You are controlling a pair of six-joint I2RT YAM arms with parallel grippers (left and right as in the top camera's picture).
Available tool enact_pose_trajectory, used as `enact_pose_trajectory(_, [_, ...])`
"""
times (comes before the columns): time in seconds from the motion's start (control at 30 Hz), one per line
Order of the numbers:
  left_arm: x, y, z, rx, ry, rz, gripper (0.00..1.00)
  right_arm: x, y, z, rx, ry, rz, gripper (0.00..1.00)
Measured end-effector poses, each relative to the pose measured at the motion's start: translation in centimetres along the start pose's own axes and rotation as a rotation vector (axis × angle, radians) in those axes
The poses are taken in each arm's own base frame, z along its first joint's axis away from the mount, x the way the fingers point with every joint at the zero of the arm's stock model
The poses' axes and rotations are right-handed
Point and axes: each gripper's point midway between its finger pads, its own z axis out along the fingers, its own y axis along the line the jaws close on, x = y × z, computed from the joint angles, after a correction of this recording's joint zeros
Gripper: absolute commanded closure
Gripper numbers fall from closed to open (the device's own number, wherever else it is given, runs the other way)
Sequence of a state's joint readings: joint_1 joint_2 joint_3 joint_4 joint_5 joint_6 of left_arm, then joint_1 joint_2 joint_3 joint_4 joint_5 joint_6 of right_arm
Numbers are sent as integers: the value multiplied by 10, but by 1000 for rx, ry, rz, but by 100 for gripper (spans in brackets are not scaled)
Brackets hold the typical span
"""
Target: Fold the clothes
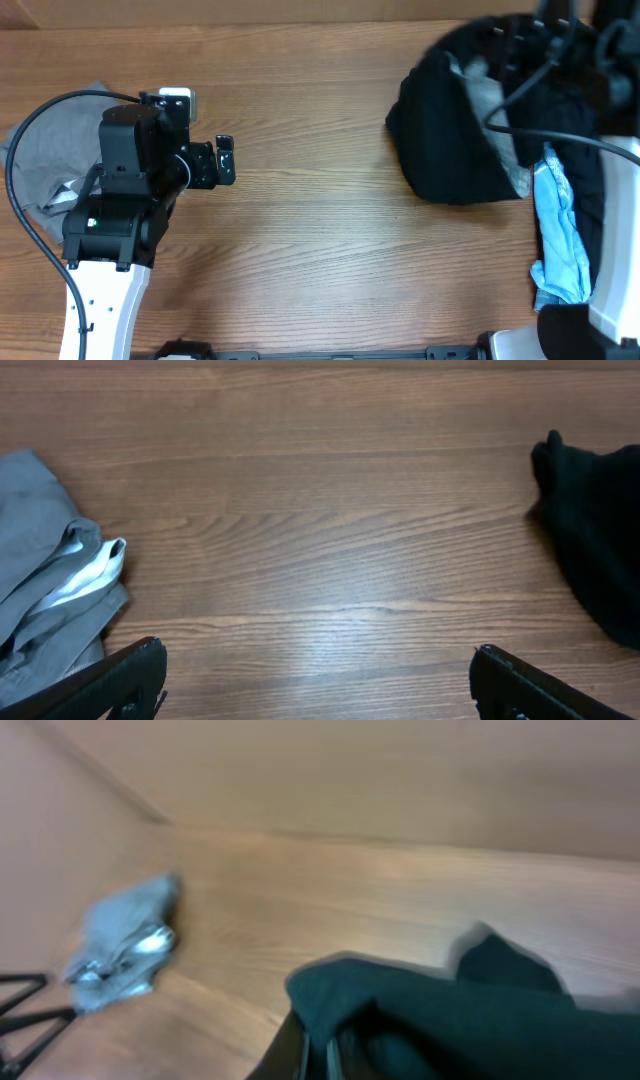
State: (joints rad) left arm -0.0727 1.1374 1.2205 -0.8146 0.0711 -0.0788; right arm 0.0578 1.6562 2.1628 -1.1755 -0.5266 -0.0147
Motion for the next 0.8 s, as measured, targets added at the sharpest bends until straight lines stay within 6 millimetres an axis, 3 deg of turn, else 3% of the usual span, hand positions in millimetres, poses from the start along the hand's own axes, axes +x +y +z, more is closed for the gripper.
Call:
enact_pose_trajectory(0.1, [0,-1,0,4,-1,0,1,-49,48,29,-174,-185,-143,92])
enact_pose_trajectory(0.17, [0,-1,0,8,0,0,1,-90,75,25,-242,-361,-195,90])
enact_pose_trajectory(0.23, [0,-1,0,8,1,0,1,-118,75,14,-193,-484,-143,88])
enact_pose_trajectory(0.27, [0,-1,0,8,1,0,1,-122,60,14,-115,-499,-73,85])
enact_pose_trajectory(0.3, [0,-2,0,9,2,0,1,-119,44,16,-47,-486,-18,82])
enact_pose_trajectory(0.33, [0,-2,0,12,1,0,0,-103,21,23,40,-421,61,82])
enact_pose_trajectory(0.43, [0,-3,0,16,0,0,0,-36,-44,28,298,-178,241,82])
enact_pose_trajectory(0.5, [-1,-4,0,21,-5,1,0,2,-76,21,472,-59,298,82])
enact_pose_trajectory(0.7, [-1,-4,0,23,-5,1,0,19,-96,10,608,4,260,80])
enact_pose_trajectory(0.8, [-1,-2,2,10,-1,-1,0,46,-104,1,657,112,281,74])
